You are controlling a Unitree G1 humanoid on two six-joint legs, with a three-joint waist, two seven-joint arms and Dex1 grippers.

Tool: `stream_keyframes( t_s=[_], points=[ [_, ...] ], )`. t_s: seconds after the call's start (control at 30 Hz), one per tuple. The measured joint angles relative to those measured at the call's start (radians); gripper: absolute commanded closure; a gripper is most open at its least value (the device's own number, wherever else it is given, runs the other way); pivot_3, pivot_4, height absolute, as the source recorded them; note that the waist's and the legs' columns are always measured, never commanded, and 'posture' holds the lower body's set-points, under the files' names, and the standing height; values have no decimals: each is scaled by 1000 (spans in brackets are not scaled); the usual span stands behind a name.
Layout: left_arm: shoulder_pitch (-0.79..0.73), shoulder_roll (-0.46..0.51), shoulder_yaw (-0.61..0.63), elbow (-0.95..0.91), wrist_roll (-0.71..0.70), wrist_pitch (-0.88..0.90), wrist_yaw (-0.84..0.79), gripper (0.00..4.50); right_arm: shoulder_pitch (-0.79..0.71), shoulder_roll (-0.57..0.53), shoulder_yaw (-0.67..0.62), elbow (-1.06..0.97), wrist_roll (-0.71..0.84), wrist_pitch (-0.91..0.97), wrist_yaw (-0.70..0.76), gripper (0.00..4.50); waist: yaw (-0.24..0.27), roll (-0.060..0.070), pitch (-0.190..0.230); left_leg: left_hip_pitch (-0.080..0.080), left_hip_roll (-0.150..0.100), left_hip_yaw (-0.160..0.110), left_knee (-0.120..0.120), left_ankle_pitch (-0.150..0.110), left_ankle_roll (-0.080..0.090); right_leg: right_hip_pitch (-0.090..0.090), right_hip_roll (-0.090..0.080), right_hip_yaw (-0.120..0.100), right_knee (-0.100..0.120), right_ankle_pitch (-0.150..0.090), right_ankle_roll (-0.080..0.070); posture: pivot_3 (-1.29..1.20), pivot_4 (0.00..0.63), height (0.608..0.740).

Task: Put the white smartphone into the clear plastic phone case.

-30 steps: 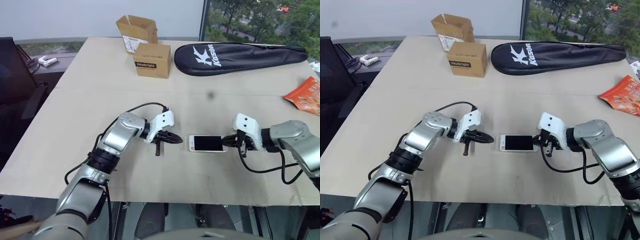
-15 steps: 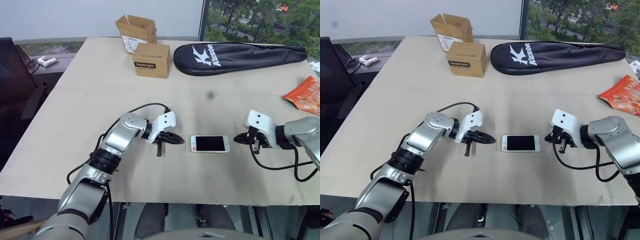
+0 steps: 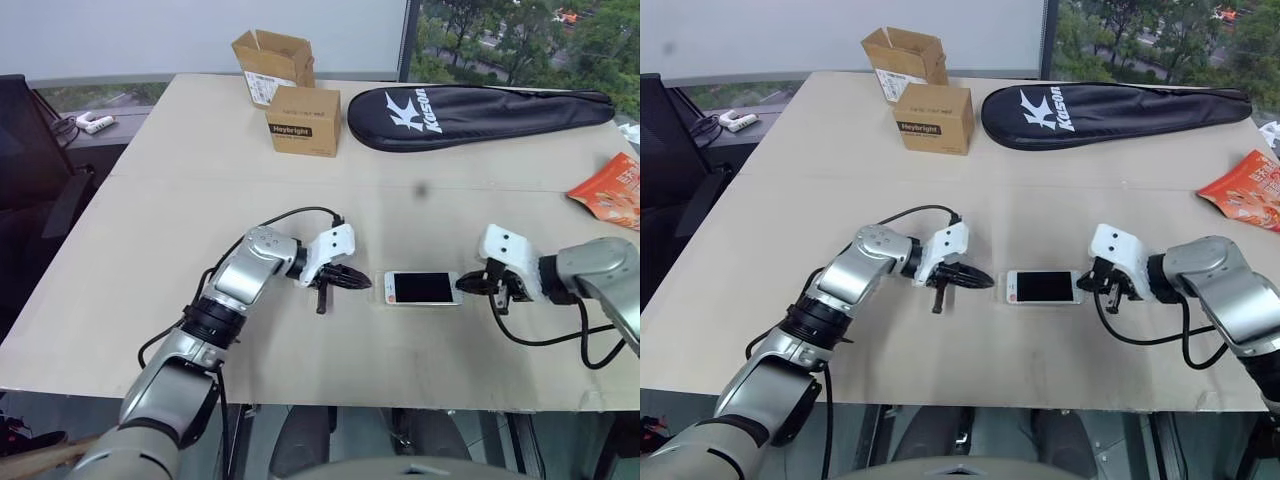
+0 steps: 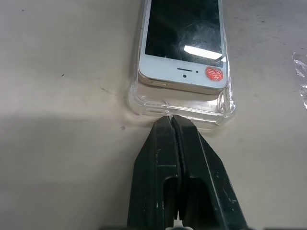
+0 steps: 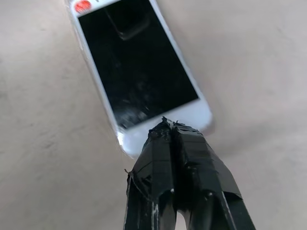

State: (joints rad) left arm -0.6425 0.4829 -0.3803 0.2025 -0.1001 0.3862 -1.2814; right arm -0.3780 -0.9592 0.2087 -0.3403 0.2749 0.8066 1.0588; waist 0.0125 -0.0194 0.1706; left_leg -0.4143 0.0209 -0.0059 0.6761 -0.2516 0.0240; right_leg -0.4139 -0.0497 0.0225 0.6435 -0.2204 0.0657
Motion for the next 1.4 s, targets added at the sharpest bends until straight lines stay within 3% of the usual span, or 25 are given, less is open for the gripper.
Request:
stream_keyframes(
  t_s=[0.3, 0.9, 1.4],
  points=[
    [0, -7, -4, 0, 1, 0, 8, 4500, -4, 24, 11, -10, 4, 13, -10, 4414, 2, 0, 0, 0, 0, 0, 0, 0, 0, 0, 0, 0, 0, 0, 0, 0, 150, 740],
    [0, -16, -13, -2, 0, -3, 14, 4500, 6, -50, -19, 61, -9, -17, 0, 4414, 1, 0, 0, 0, 0, 0, 0, 0, 0, 0, 0, 0, 0, 0, 0, 0, 150, 740],
    [0, -20, -13, -1, 3, -11, 21, 4500, -22, 11, 51, 9, -37, 21, -18, 4414, -1, 0, 0, 0, 0, 0, 0, 0, 0, 0, 0, 0, 0, 0, 0, 0, 150, 740]
  ],
)
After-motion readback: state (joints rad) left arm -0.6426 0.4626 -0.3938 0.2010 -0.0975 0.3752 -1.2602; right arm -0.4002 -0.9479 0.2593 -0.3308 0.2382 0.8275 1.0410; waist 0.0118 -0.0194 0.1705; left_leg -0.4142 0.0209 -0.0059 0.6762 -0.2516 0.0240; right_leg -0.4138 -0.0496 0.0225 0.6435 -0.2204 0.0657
